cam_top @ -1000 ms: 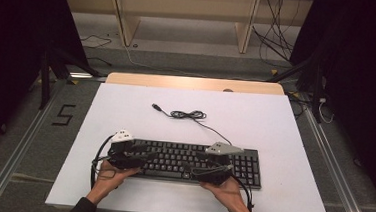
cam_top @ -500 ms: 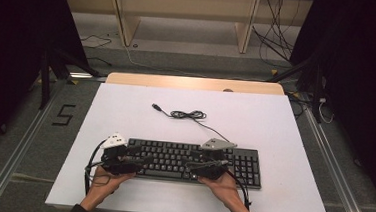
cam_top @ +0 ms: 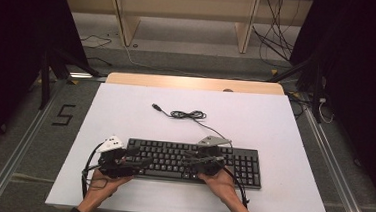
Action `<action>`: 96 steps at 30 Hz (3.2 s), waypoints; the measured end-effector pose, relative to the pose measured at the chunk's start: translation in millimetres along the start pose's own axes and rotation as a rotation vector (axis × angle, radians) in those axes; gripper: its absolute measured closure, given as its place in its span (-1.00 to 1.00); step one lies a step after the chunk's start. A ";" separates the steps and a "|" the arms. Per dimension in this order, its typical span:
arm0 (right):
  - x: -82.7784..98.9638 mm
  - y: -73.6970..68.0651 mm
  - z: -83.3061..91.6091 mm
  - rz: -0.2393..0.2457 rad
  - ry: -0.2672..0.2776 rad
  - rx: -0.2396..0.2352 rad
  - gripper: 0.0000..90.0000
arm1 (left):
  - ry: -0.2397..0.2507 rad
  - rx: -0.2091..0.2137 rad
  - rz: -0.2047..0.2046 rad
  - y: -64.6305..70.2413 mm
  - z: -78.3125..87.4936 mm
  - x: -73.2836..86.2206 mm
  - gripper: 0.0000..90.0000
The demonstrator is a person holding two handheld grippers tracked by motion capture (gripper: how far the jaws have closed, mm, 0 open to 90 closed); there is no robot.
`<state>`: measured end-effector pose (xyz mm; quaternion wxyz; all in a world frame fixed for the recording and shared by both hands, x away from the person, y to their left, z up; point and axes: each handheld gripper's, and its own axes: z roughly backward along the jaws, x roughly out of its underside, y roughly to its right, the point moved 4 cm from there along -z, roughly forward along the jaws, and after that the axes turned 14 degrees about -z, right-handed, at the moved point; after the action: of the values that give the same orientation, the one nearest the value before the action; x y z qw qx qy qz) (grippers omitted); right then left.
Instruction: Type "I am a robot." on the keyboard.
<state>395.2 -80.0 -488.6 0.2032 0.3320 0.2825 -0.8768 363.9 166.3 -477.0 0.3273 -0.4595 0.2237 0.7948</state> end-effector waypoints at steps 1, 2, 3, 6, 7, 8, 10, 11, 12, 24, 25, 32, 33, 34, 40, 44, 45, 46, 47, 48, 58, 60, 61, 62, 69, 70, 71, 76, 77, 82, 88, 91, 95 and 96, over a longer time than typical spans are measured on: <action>0.0 -0.1 -2.0 0.001 -0.003 0.003 1.00 | 0.000 0.000 -0.001 0.2 0.6 0.2 -0.31; 0.1 -0.3 -3.8 0.001 -0.009 0.005 1.00 | 0.003 -0.002 -0.002 0.3 1.0 0.4 -0.31; 0.0 -0.5 -5.6 -0.001 -0.013 0.008 1.00 | 0.004 -0.002 -0.004 0.4 1.7 0.6 -0.31; -0.7 -0.1 -9.2 -0.005 -0.020 0.018 1.00 | 0.009 -0.006 -0.008 0.5 3.9 1.3 -0.31; -0.7 -0.1 -9.2 -0.005 -0.020 0.018 1.00 | 0.011 -0.009 -0.005 0.7 4.6 1.5 -0.31; -1.5 0.4 -10.8 -0.011 -0.022 0.024 1.00 | 0.014 -0.009 -0.005 0.6 5.3 1.7 -0.31; -2.2 1.0 -12.6 -0.012 -0.024 0.026 1.00 | 0.020 -0.011 -0.005 0.8 6.7 2.1 -0.32; -2.4 1.0 -13.4 -0.013 -0.026 0.027 1.00 | 0.024 -0.010 -0.005 0.8 8.0 2.5 -0.32; -2.4 1.0 -13.4 -0.013 -0.026 0.027 1.00 | 0.024 -0.010 -0.005 0.8 8.0 2.5 -0.32; -1.3 3.9 -21.3 -0.018 -0.053 0.045 1.00 | 0.034 -0.015 -0.004 2.5 12.0 6.5 -0.33; -0.9 4.1 -22.0 -0.018 -0.054 0.047 1.00 | 0.036 -0.015 -0.005 2.7 12.4 6.7 -0.33; 1.0 4.9 -23.8 -0.014 -0.063 0.069 1.00 | 0.040 -0.019 0.001 1.4 15.3 9.4 -0.34; 1.4 4.7 -23.8 -0.012 -0.062 0.072 1.00 | 0.040 -0.020 0.003 1.1 15.5 9.7 -0.35; 1.4 4.7 -23.8 -0.012 -0.062 0.072 1.00 | 0.041 -0.022 0.004 0.8 15.7 9.8 -0.35; 0.6 4.5 -21.9 -0.027 -0.052 0.068 0.96 | 0.041 -0.029 0.005 -0.5 16.2 10.5 -0.35; -3.2 2.4 -14.4 -0.045 -0.015 0.029 0.70 | 0.048 -0.034 0.006 -1.0 16.5 10.3 -0.35; -4.4 1.5 -12.0 -0.052 -0.005 0.015 0.60 | 0.052 -0.036 0.006 -1.6 16.8 10.3 -0.34; -4.4 1.5 -12.0 -0.052 -0.005 0.015 0.60 | 0.053 -0.038 0.007 -2.3 17.2 10.4 -0.34; -6.7 0.2 -7.6 -0.059 0.019 -0.009 0.41 | 0.051 -0.040 0.007 -3.0 17.7 10.6 -0.35; -7.6 -0.3 -6.0 -0.055 0.029 -0.017 0.29 | 0.055 -0.041 0.012 -3.4 17.9 10.5 -0.35; -9.7 -8.9 -0.8 -0.040 0.044 -0.074 -0.09 | 0.059 -0.050 0.011 -4.2 18.8 10.5 -0.34; -9.6 -14.0 -1.6 -0.022 0.046 -0.085 -0.08 | 0.059 -0.051 0.009 -4.6 19.1 10.5 -0.34; -9.6 -14.0 -1.6 -0.022 0.046 -0.085 -0.08 | 0.059 -0.052 0.009 -4.7 19.2 10.5 -0.34; -9.5 -15.9 -2.2 -0.016 0.046 -0.087 -0.07 | 0.059 -0.053 0.010 -4.8 19.2 10.6 -0.35; -7.8 -25.1 -6.7 0.013 0.031 -0.099 0.15 | 0.059 -0.053 0.011 -5.1 19.1 10.8 -0.35; -7.4 -26.2 -7.4 0.013 0.027 -0.097 0.21 | 0.058 -0.054 0.010 -5.2 19.1 10.8 -0.35; -7.1 -26.9 -8.3 0.021 0.022 -0.097 0.29 | 0.059 -0.053 0.011 -5.2 19.0 10.9 -0.35; -4.1 -33.0 -13.3 0.041 0.001 -0.104 0.66 | 0.057 -0.053 0.009 -4.9 18.7 10.9 -0.35; -3.9 -33.9 -14.4 0.047 0.002 -0.104 0.70 | 0.057 -0.053 0.010 -5.0 18.7 10.9 -0.35; -1.3 -37.4 -19.4 0.054 -0.019 -0.102 0.92 | 0.059 -0.053 0.010 -5.1 18.7 10.8 -0.35; 1.8 -39.6 -26.1 0.059 -0.039 -0.095 1.00 | 0.057 -0.052 0.008 -5.1 18.3 10.9 -0.35; 4.2 -41.8 -31.4 0.065 -0.053 -0.090 1.00 | 0.055 -0.052 0.007 -5.1 18.3 11.0 -0.35; 6.3 -43.7 -35.8 0.069 -0.066 -0.087 1.00 | 0.056 -0.051 0.009 -4.8 18.0 11.0 -0.35; 6.3 -43.7 -35.8 0.069 -0.066 -0.087 1.00 | 0.057 -0.051 0.009 -4.7 17.9 11.0 -0.35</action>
<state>383.7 -25.5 -499.4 0.2568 0.3033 0.3020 -0.8665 352.9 184.7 -478.3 0.3056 -0.4890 0.2146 0.7883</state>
